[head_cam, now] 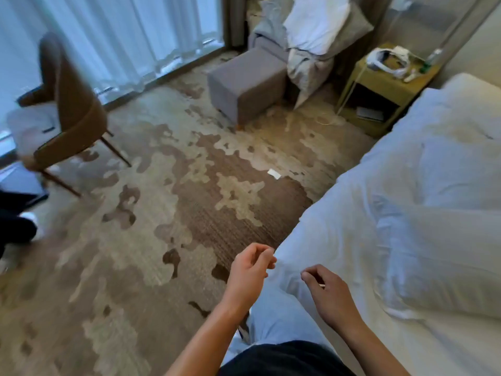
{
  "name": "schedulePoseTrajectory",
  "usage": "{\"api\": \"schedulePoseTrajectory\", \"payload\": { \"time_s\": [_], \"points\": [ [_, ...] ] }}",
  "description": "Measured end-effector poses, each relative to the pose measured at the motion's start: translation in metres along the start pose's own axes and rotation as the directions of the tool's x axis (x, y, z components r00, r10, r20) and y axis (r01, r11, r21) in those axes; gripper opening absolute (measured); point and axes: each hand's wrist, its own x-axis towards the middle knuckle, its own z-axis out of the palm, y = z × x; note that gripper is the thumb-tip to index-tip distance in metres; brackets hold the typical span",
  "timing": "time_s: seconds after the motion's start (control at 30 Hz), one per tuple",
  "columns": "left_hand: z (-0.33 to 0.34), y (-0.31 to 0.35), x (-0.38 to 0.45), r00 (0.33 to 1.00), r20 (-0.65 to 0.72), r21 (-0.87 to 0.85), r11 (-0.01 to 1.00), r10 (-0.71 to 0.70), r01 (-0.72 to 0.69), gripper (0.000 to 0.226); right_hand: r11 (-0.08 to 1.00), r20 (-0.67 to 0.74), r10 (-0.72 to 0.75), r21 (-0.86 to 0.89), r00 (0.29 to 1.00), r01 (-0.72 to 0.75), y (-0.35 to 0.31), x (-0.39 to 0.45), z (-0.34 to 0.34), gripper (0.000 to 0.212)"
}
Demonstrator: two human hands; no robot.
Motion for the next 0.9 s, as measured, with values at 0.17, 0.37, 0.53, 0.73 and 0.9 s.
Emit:
{"api": "schedulePoseTrajectory", "payload": {
  "time_s": [0.17, 0.37, 0.53, 0.73, 0.9],
  "points": [
    [0.004, 0.071, 0.128, 0.986, 0.146, 0.053, 0.995, 0.079, -0.088, 0.017, 0.987, -0.136, 0.128, 0.116, 0.982, -0.113, -0.018, 0.091, -0.002, 0.015],
    [0.004, 0.141, 0.267, 0.977, 0.197, 0.171, 0.979, 0.080, -0.114, 0.018, 0.972, -0.168, 0.167, 0.195, 0.972, -0.133, -0.062, 0.231, -0.027, 0.012],
    [0.020, 0.187, 0.364, 0.975, 0.224, 0.247, 0.967, 0.006, -0.062, 0.021, 0.964, -0.235, 0.153, 0.250, 0.960, -0.093, -0.101, 0.349, -0.088, 0.012],
    [0.076, 0.233, 0.464, 0.951, 0.300, 0.341, 0.940, -0.080, -0.029, 0.019, 0.951, -0.395, 0.185, 0.303, 0.900, -0.062, -0.115, 0.455, -0.168, 0.013],
    [0.159, 0.277, 0.554, 0.888, 0.450, 0.391, 0.916, -0.099, -0.096, 0.018, 0.918, -0.450, 0.319, 0.365, 0.834, -0.155, -0.097, 0.513, -0.224, 0.014]
  ]
}}
